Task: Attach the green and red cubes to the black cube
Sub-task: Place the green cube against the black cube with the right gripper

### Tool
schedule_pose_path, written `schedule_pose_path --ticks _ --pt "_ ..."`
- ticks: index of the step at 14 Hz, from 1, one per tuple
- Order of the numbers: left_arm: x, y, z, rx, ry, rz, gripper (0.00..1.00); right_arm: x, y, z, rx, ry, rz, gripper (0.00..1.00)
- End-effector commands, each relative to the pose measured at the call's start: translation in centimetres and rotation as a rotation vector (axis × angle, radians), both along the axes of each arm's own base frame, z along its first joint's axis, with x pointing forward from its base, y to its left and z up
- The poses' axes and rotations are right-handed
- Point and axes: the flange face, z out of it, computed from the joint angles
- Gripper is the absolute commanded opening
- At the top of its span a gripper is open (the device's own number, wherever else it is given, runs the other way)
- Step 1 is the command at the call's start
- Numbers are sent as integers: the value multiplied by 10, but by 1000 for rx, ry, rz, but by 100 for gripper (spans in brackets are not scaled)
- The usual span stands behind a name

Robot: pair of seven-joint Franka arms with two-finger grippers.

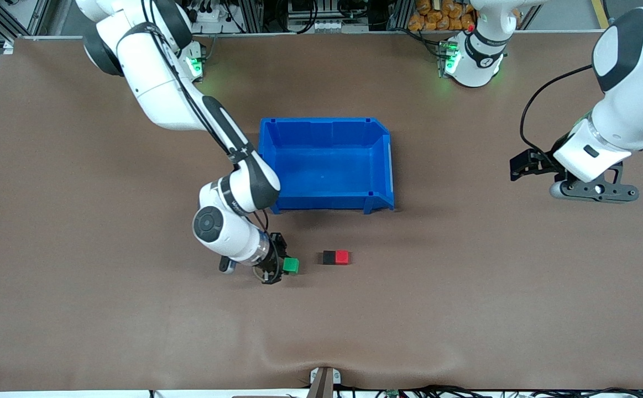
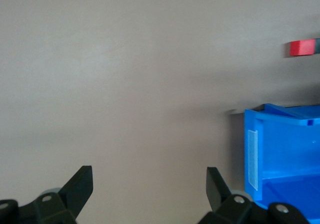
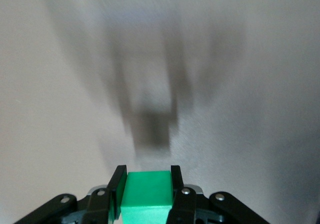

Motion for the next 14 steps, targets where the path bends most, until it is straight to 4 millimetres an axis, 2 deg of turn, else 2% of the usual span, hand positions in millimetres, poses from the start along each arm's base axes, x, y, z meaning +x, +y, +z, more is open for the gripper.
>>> schedule_pose_path --ticks 1,6,9,10,11,12,13,14 --pt "1 -7 6 30 2 -50 100 -4 23 -7 19 -1 -20 0" --pt "2 -5 1 30 11 -72 100 -20 52 -20 19 10 -14 0" --pt "2 -5 2 29 8 -72 100 -26 60 -27 18 10 -4 0" --pt "3 -7 7 28 -1 -73 100 -27 61 -27 17 12 -2 6" --pt "3 -13 11 27 -11 -84 100 -29 63 -27 14 12 3 33" --pt "1 -21 11 27 -11 -97 100 -30 64 -28 12 12 6 68" --pt "0 -23 12 27 -13 -100 100 -30 64 -28 10 13 6 100" --pt "1 -23 12 26 -13 -102 100 -29 61 -29 5 18 5 100"
